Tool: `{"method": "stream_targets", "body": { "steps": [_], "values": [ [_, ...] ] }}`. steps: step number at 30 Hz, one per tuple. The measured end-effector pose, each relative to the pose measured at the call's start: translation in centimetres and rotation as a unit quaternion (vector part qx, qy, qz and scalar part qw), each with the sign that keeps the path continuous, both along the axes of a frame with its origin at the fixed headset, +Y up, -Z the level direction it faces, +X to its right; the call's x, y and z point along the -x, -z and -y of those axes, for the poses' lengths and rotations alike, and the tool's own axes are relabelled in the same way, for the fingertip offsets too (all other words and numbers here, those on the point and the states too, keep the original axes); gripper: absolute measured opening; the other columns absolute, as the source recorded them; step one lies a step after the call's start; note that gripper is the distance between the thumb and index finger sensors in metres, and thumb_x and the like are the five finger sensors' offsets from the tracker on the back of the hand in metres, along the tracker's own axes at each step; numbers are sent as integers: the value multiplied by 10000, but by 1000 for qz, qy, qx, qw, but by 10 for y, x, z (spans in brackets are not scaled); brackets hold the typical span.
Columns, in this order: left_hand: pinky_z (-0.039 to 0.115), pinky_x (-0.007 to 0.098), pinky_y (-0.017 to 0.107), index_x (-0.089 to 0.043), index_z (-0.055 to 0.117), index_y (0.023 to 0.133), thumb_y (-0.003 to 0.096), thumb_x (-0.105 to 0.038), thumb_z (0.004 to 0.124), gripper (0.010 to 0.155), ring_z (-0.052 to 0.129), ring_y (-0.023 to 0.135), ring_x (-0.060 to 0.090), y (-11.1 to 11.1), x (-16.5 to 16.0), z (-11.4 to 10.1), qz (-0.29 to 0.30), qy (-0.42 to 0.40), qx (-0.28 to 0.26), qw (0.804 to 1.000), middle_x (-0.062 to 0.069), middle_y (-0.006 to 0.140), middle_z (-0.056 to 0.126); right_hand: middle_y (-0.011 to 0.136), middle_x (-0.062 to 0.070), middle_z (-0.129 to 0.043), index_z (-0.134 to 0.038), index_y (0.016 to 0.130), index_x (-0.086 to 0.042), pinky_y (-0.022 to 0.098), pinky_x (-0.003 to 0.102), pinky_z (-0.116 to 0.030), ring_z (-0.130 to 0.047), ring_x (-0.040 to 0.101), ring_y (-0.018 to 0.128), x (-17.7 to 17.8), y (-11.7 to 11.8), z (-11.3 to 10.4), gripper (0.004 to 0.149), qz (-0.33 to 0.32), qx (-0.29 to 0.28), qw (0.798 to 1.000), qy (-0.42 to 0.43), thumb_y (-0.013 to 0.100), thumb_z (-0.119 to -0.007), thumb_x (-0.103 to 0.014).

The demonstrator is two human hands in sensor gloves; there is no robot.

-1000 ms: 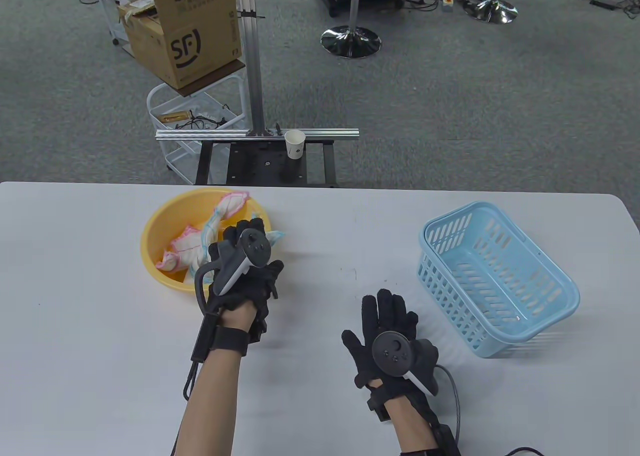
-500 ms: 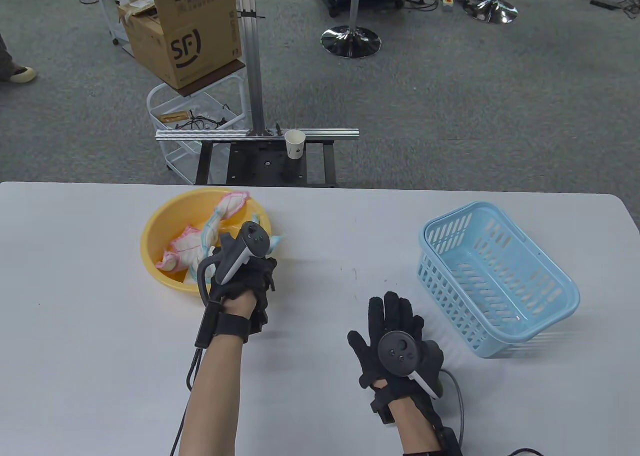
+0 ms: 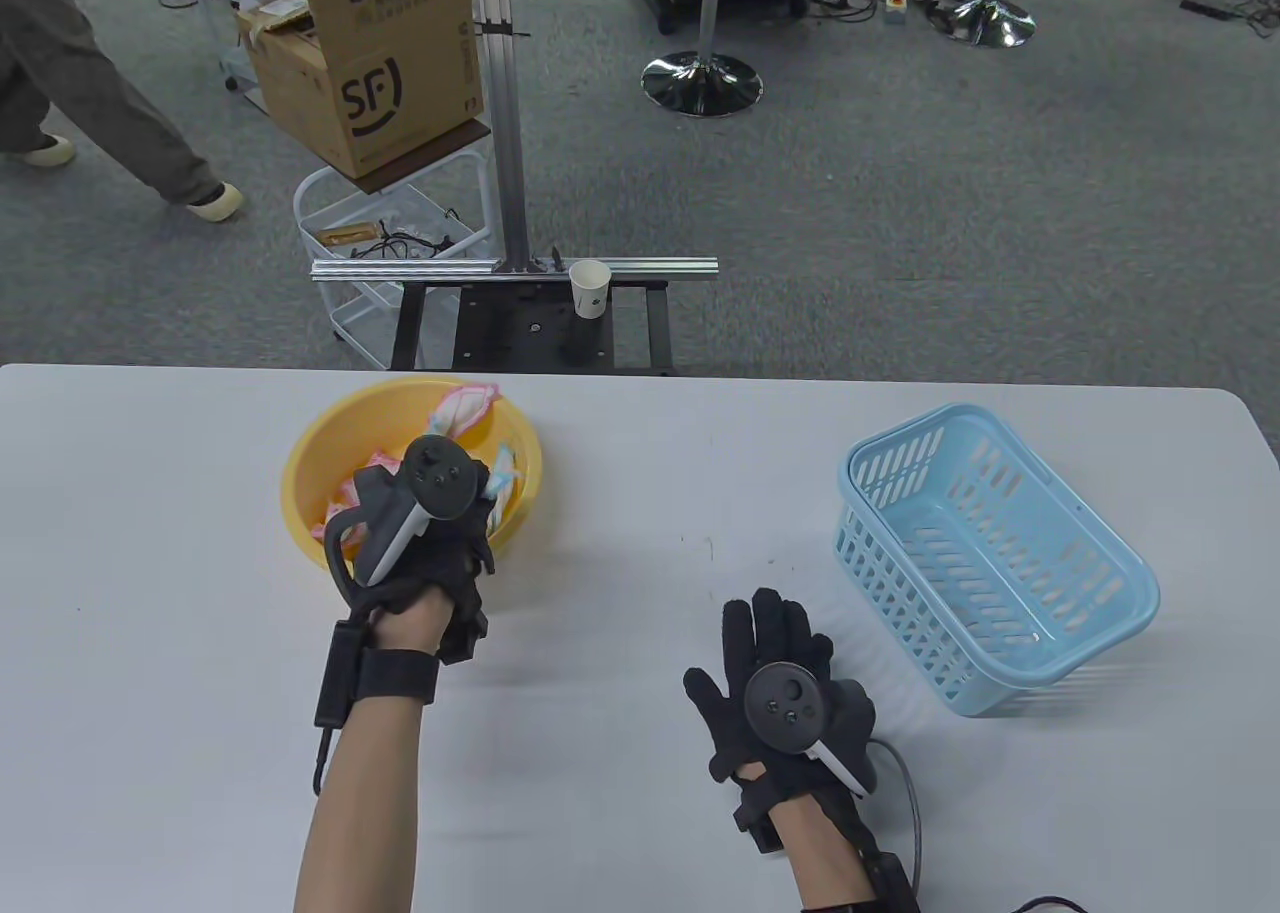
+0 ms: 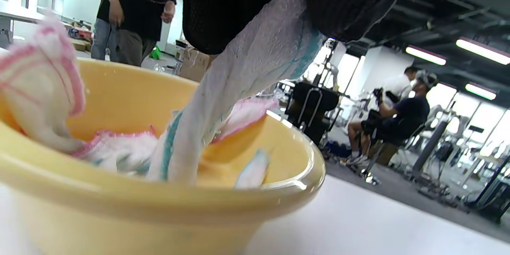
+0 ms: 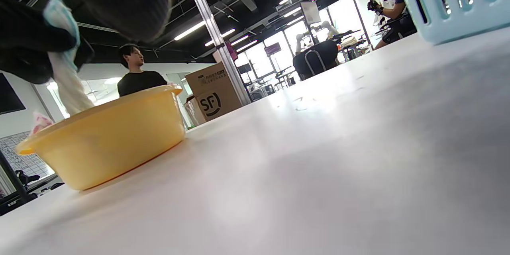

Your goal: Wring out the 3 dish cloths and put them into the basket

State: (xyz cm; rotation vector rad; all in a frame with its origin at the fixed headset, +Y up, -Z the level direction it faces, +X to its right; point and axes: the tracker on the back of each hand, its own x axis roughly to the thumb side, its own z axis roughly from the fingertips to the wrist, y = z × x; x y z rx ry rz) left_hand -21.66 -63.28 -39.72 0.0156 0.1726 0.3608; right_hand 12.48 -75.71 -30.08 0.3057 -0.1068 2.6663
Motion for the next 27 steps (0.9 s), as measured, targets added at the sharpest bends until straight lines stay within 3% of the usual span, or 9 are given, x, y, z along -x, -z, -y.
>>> {"method": "stream_targets", "body": {
  "steps": [8, 15, 21, 27],
  "values": [
    [507, 579, 795, -316, 809, 957, 474, -438, 782, 499, 738, 990, 267, -38, 14, -57, 20, -84, -72, 994, -48, 1029, 741, 1147, 235, -245, -326, 1096, -134, 680, 765, -315, -263, 541, 1048, 8, 0, 3, 795, -14, 3, 1000, -6, 548, -702, -571],
    [515, 579, 793, -313, 808, 958, 477, -442, 779, 498, 740, 992, 266, -67, 9, -94, 50, -132, -114, 983, -49, 1030, 740, 1147, 236, -244, -320, 1096, -132, 679, 765, -318, -267, 542, 1047, 15, -1, 2, 798, -28, -2, 1000, -9, 549, -702, -571],
    [521, 580, 792, -321, 824, 956, 478, -449, 788, 496, 748, 990, 271, -89, -2, -120, 81, -159, -138, 974, -53, 1030, 754, 1146, 234, -247, -321, 1095, -136, 679, 765, -319, -273, 541, 1048, 19, -1, 2, 798, -37, -11, 999, -10, 547, -702, -572],
    [514, 582, 794, -318, 825, 959, 482, -454, 786, 497, 738, 998, 272, -102, -20, -131, 114, -196, -142, 964, -49, 1041, 740, 1146, 231, -258, -319, 1093, -138, 681, 763, -327, -291, 537, 1048, 23, -4, -4, 801, -51, -42, 998, -6, 544, -704, -575]
  ]
}}
